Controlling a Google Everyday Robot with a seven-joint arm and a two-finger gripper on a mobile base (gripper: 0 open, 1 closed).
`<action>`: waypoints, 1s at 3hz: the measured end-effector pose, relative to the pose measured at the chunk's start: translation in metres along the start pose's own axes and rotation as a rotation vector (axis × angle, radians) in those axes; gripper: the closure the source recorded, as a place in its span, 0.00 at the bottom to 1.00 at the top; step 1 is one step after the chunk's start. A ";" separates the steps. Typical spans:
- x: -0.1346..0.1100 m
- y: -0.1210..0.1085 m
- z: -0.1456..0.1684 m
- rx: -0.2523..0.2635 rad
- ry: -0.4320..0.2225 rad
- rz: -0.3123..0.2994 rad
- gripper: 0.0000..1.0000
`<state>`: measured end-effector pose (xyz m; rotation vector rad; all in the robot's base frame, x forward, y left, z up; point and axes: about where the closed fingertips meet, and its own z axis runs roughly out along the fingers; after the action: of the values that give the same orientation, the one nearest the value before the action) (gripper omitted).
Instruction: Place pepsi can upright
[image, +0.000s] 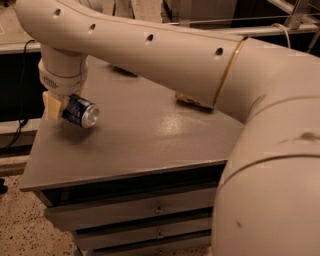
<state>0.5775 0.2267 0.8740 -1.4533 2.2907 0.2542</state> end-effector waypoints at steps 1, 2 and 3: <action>-0.002 -0.012 -0.031 -0.026 -0.171 -0.008 1.00; 0.001 -0.018 -0.055 -0.076 -0.368 -0.008 1.00; -0.008 -0.021 -0.069 -0.141 -0.590 0.020 1.00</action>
Offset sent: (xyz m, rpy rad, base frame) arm 0.0190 -0.0734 0.1032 0.7022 -0.2344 0.0820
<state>0.5824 0.1990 0.9406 -1.2088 1.8314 0.7534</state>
